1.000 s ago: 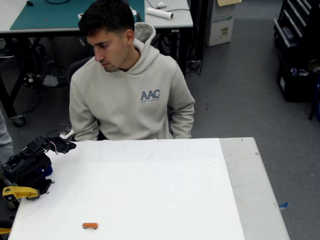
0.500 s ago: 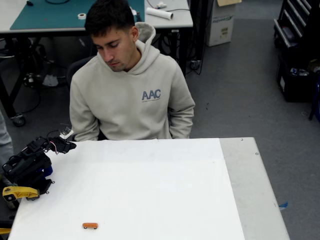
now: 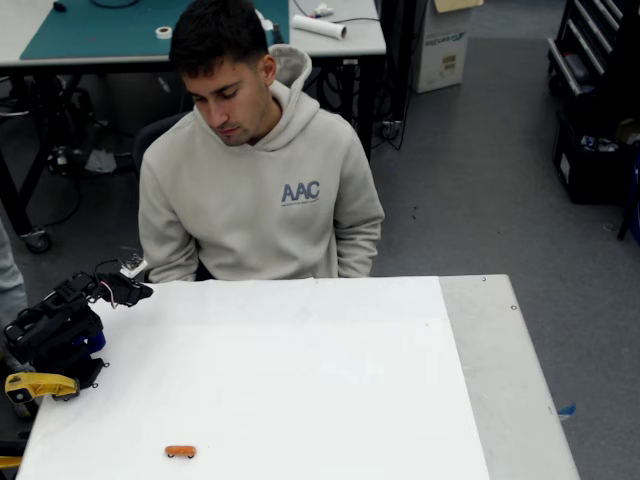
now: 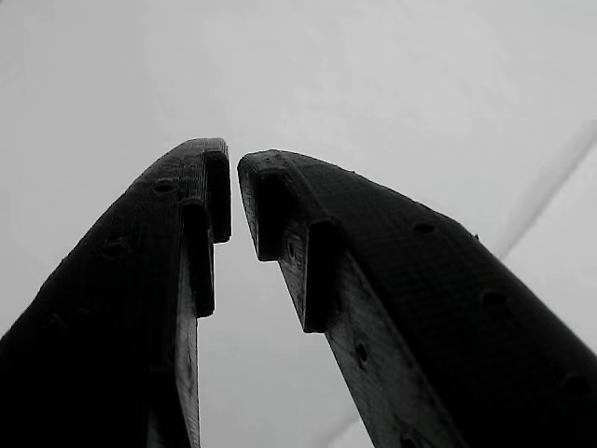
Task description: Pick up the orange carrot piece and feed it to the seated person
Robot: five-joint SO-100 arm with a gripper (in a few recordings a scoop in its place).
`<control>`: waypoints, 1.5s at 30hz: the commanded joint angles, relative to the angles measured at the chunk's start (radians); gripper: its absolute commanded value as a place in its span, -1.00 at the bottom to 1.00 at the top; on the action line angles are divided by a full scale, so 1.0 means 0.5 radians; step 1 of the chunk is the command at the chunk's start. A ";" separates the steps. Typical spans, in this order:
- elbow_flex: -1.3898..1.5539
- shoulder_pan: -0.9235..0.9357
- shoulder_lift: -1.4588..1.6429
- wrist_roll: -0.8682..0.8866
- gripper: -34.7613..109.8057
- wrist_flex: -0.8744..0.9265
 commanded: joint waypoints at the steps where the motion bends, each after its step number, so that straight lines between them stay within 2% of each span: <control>1: -0.383 0.074 -0.285 0.028 -0.55 -0.012; 14: -1.255 0.742 -1.519 0.000 -0.55 -0.012; 25: -1.694 1.368 -2.108 -0.003 -0.55 -0.012; 34: -1.939 1.721 -2.430 -0.012 -0.55 -0.012; 45: -2.065 2.246 -2.688 -0.543 -0.55 -0.012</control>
